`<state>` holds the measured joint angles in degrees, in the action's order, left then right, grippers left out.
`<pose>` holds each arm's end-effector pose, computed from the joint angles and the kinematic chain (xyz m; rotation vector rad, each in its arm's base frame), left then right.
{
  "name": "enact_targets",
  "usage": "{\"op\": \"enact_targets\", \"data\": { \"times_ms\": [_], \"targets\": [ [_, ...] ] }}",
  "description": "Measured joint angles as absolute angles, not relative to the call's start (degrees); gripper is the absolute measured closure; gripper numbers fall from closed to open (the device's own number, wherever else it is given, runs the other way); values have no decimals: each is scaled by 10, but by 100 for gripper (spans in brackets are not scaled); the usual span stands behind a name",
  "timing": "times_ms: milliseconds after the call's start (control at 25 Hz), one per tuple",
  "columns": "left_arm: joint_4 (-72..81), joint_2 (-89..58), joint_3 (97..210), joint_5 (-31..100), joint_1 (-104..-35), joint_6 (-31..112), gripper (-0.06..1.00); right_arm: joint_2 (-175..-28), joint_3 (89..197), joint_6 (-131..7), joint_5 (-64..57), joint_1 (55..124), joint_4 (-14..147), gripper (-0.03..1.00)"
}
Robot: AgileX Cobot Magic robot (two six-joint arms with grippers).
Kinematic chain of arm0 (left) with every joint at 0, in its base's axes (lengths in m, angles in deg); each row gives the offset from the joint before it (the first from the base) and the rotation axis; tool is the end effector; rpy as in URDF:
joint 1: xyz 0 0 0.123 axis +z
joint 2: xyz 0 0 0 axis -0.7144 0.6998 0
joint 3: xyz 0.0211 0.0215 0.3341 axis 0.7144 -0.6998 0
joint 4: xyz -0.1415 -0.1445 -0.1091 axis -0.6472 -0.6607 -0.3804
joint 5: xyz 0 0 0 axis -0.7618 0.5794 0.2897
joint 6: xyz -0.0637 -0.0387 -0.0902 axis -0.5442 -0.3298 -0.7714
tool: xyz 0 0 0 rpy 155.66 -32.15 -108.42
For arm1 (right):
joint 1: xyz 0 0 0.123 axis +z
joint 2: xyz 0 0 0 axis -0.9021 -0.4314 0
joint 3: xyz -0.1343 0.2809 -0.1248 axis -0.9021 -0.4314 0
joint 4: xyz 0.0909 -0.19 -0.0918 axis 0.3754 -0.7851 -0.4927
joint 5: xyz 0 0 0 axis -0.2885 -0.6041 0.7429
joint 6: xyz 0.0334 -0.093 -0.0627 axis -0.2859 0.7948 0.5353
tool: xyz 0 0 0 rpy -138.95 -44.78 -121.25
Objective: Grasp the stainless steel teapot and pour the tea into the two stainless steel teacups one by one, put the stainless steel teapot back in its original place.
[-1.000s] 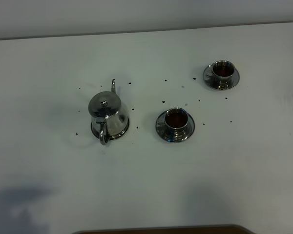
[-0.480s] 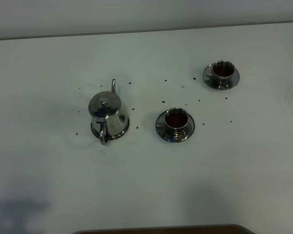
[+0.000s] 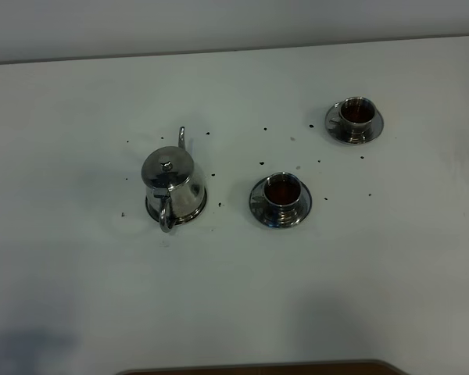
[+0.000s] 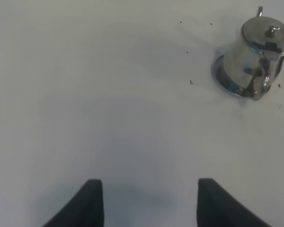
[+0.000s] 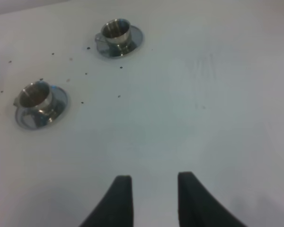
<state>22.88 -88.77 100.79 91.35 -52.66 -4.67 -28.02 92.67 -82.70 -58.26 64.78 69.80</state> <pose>-0.0487 0.0143 0.2446 -0.0709 2.0768 -0.0938 -0.0591 0.0202 0.2553 -0.0647 2.0641 0.2142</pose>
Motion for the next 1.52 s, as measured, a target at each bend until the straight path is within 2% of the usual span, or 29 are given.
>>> {"op": "enact_targets", "data": {
  "times_ms": [400,800,1520],
  "targets": [
    [229,-888,1008,914,-525,-47,45,-280,927,-826,-583,659,698,73],
    [231,-888,1008,914,-476,-47,45,-280,927,-826,-583,641,698,73],
    [231,-888,1008,914,-476,-47,45,-280,927,-826,-583,632,700,73]
  ]
}}
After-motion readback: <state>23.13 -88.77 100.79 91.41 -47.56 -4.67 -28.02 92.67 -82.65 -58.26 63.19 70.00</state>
